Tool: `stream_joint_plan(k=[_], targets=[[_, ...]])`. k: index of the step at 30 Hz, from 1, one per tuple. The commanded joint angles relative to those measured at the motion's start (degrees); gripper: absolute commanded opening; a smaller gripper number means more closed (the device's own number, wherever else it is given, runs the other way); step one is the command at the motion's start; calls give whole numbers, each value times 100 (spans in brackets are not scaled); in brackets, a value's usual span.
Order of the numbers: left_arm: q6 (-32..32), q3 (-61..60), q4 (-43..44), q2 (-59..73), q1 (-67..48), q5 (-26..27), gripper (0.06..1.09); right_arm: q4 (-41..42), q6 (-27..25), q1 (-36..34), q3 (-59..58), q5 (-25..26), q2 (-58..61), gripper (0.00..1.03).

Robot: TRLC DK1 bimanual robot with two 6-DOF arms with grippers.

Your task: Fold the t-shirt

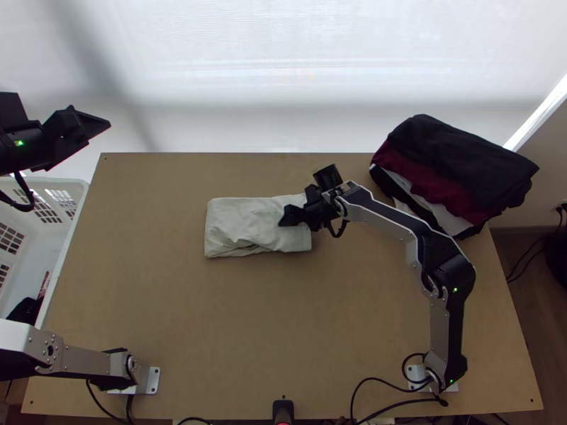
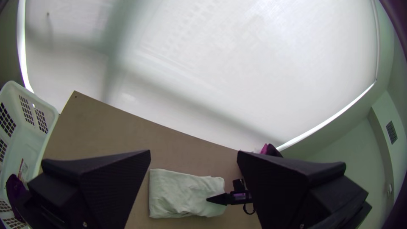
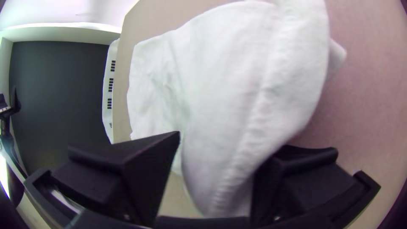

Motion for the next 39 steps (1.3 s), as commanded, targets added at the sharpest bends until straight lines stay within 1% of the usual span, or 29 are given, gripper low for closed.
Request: stream_joint_plan(k=[1, 5, 12, 16, 20, 28, 34, 39], targets=[[88, -38, -61, -126, 61, 51, 105, 9, 202, -119, 215, -172, -656, 3], [97, -38, -53, -135, 61, 51, 105, -35, 378, -233, 382, -225, -1289, 3], [158, -38, -53, -135, 123, 51, 105, -642, 580, -559, 1507, -233, -1772, 3], [185, -38, -44, -126, 175, 51, 105, -782, 606, -866, 2193, -242, -1790, 3], [202, -47, -44, -126, 263, 77, 105, -835, 606, -1314, 2931, -304, -1667, 3], [211, -47, -26, -47, 377, 95, 105, -941, 676, -2255, 4302, -682, -1245, 3], [211, -38, 97, 32, 369, 103, 105, -686, 782, -2800, 4451, -945, -1122, 3], [193, -20, 158, 85, 351, 112, 105, -387, 782, -3248, 4434, -1297, -1078, 3]])
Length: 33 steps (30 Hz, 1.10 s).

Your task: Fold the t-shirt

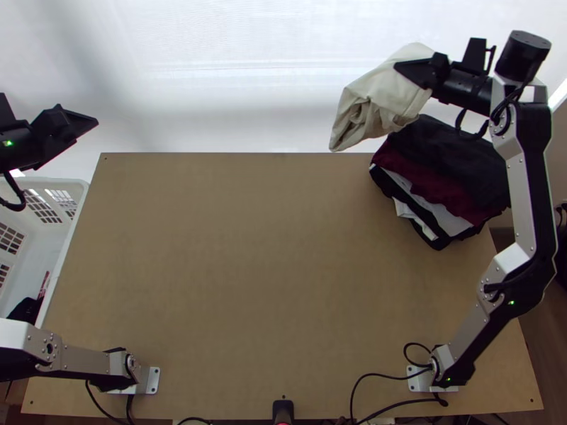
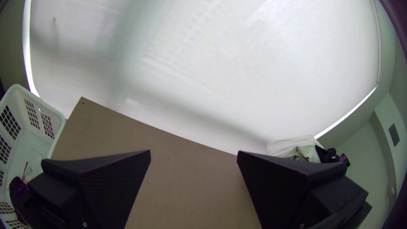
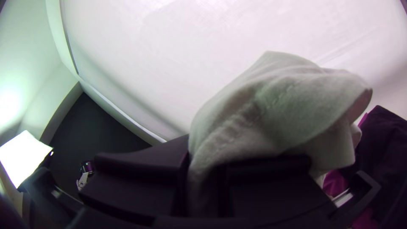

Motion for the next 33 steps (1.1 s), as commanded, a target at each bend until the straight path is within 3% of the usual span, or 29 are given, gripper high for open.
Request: stream_joint_plan(k=[1, 12, 21, 30, 33], targets=[[34, -18, 58, 78, 4, 62, 105, 429, 139, -324, 148, -220, 35, 3], [-125, 52, 154, 219, -84, 62, 105, 886, 139, -1150, 86, -808, 219, 3], [-388, 105, 374, 298, -278, 53, 105, 930, 95, -1739, -283, -1002, 527, 3], [-458, 96, 488, 307, -313, 53, 105, -195, 60, -2328, -257, -1459, 465, 3], [-458, 87, 515, 315, -313, 62, 105, -740, -247, -2469, -266, -1476, 377, 3]])
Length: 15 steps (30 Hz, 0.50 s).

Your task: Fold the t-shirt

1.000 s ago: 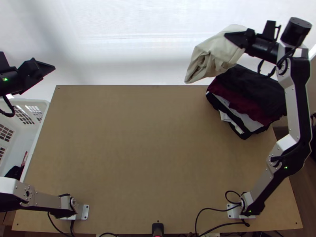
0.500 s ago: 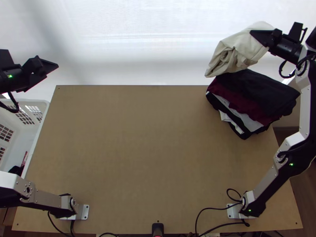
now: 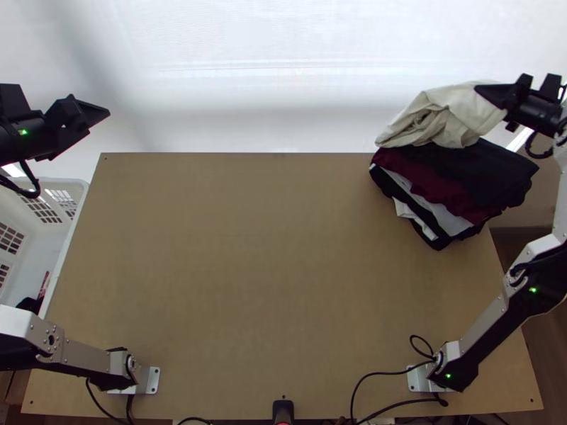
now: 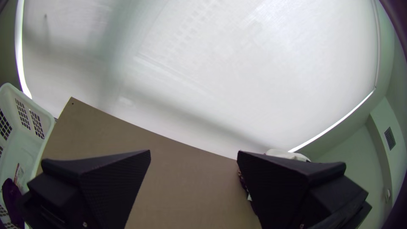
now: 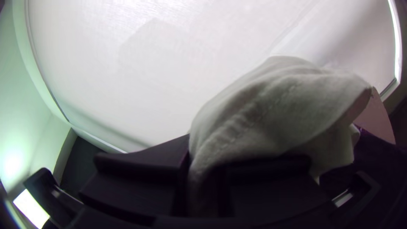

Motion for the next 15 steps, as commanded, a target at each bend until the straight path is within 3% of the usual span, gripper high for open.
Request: stream_joint_plan(k=[1, 5, 12, 13, 15], targets=[[-102, 79, 80, 38, -29, 49, 105, -505, -373, -150, 5, -115, -215, 3], [-76, 43, 89, 38, -20, 49, 105, -1455, -1058, -211, -47, -97, -347, 3], [30, 35, 106, 55, 50, 93, 105, -2008, -1313, -492, -153, 123, -540, 5], [47, 35, 115, 64, 68, 128, 105, -2043, -1313, -536, -153, 175, -584, 18], [47, 35, 141, 82, 94, 189, 105, -2175, -1384, -616, -153, 254, -681, 68]])
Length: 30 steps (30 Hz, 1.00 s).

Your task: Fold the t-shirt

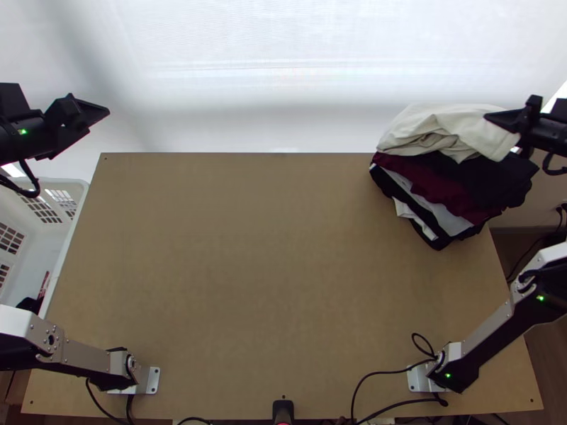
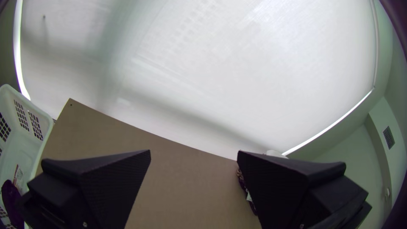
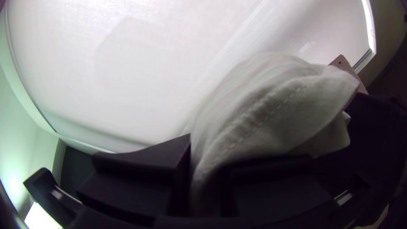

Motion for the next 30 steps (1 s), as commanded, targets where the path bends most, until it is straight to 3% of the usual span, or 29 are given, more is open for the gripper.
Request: stream_joint_plan(k=[1, 2, 7, 11, 15, 18, 22, 26, 30], targets=[[41, 35, 107, 88, 59, 126, 105, -171, -195, -220, -76, 190, -445, 94], [41, 35, 142, 97, 68, 152, 105, -259, -292, -255, -50, 304, -524, 99], [14, 43, 291, 141, 77, 293, 105, -892, -643, -554, -50, 550, -902, 99], [-3, 43, 397, 176, 86, 328, 105, -1446, -1144, -774, -67, 1385, -1052, 99], [-56, 79, 493, 203, 138, 451, 105, -1490, -1469, -1011, -23, 2484, -1245, 99], [-65, 105, 537, 220, 165, 478, 105, -1384, -1478, -958, 29, 2809, -1526, 99], [-74, 114, 599, 229, 226, 557, 105, -945, -1636, -115, -173, 3486, -2097, 99], [-126, 175, 616, 264, 235, 574, 105, 479, -1865, 1335, -1228, 4778, -2722, 99], [-179, 246, 643, 290, 244, 574, 105, 1288, -1944, 2469, -2159, 5533, -2827, 99]])
